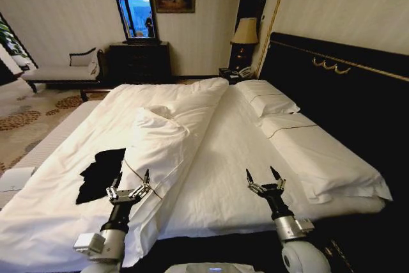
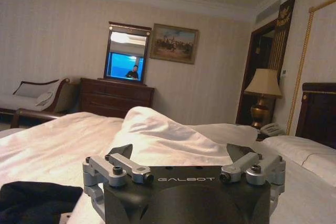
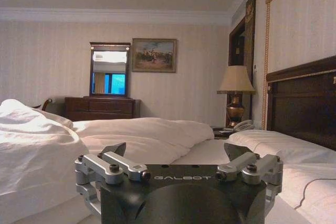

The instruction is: Fold the clothes on the bed.

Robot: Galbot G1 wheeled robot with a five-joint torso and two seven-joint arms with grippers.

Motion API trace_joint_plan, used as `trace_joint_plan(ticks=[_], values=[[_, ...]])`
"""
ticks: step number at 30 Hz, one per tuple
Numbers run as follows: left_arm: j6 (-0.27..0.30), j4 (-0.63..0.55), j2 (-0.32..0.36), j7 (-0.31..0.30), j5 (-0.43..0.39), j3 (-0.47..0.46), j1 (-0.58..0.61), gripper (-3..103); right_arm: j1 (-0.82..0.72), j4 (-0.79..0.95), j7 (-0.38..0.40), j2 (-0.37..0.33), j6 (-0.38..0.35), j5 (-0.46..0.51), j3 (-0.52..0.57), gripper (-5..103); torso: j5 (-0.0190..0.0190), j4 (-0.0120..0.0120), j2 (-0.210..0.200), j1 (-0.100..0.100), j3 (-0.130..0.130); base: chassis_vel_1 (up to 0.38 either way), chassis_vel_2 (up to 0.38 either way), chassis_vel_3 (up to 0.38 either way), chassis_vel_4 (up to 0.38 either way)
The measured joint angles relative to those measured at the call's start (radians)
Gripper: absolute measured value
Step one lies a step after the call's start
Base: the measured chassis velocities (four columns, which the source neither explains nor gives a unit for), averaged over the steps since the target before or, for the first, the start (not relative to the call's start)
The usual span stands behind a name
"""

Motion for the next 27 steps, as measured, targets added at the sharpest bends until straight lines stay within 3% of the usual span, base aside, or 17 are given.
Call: trace_joint_plan(ticks=[8, 11, 12, 15, 16, 20, 21, 24, 27], values=[[-0.002, 0.000, -0.003, 0.000, 0.000, -0.007, 0.000, 100, 0.006, -0.010, -0.007, 0.001, 0.014, 0.033, -0.014, 100, -0.0003, 0.0000, 0.000, 0.000, 0.000, 0.070, 0.067, -0.065, -0.076], [-0.003, 0.005, -0.008, -0.015, -0.004, -0.025, -0.004, 100, 0.018, -0.005, 0.026, -0.010, 0.002, 0.188, -0.061, 100, -0.0003, -0.0002, 0.000, 0.000, 0.000, 0.038, 0.044, -0.031, -0.031], [-0.003, 0.005, -0.008, -0.015, -0.004, -0.025, -0.004, 100, 0.018, -0.005, 0.026, -0.010, 0.002, 0.188, -0.061, 100, -0.0003, -0.0002, 0.000, 0.000, 0.000, 0.000, 0.000, 0.000, 0.000], [-0.005, 0.020, -0.007, -0.028, -0.021, -0.066, -0.003, 100, 0.074, -0.016, 0.079, -0.038, -0.025, 0.402, -0.126, 100, 0.0000, -0.0001, 0.000, 0.000, 0.000, 0.000, 0.000, 0.000, 0.000], [-0.005, 0.020, -0.007, -0.028, -0.021, -0.066, -0.003, 100, 0.074, -0.016, 0.079, -0.038, -0.025, 0.402, -0.126, 100, 0.0000, -0.0001, 0.000, 0.000, 0.000, 0.000, 0.000, 0.000, 0.000], [-0.019, 0.038, -0.006, -0.031, -0.051, -0.135, 0.004, 100, 0.212, -0.099, 0.098, -0.084, -0.016, 0.731, -0.208, 100, 0.0002, 0.0001, 0.000, 0.000, 0.000, 0.000, 0.000, 0.000, 0.000], [-0.019, 0.038, -0.006, -0.031, -0.051, -0.135, 0.004, 100, 0.212, -0.099, 0.098, -0.084, -0.016, 0.731, -0.208, 100, 0.0002, 0.0001, 0.000, 0.000, 0.000, 0.000, 0.000, 0.000, 0.000], [-0.020, 0.043, -0.005, -0.031, -0.073, -0.184, 0.004, 100, 0.328, -0.205, 0.103, -0.106, -0.015, 0.906, -0.267, 100, -0.0002, 0.0001, 0.000, 0.000, 0.000, 0.000, 0.000, 0.000, 0.000], [-0.020, 0.043, -0.007, -0.032, -0.077, -0.205, 0.007, 100, 0.395, -0.272, 0.101, -0.112, -0.020, 0.964, -0.304, 100, 0.0001, -0.0001, 0.000, 0.000, 0.000, 0.000, 0.000, 0.000, 0.000]])
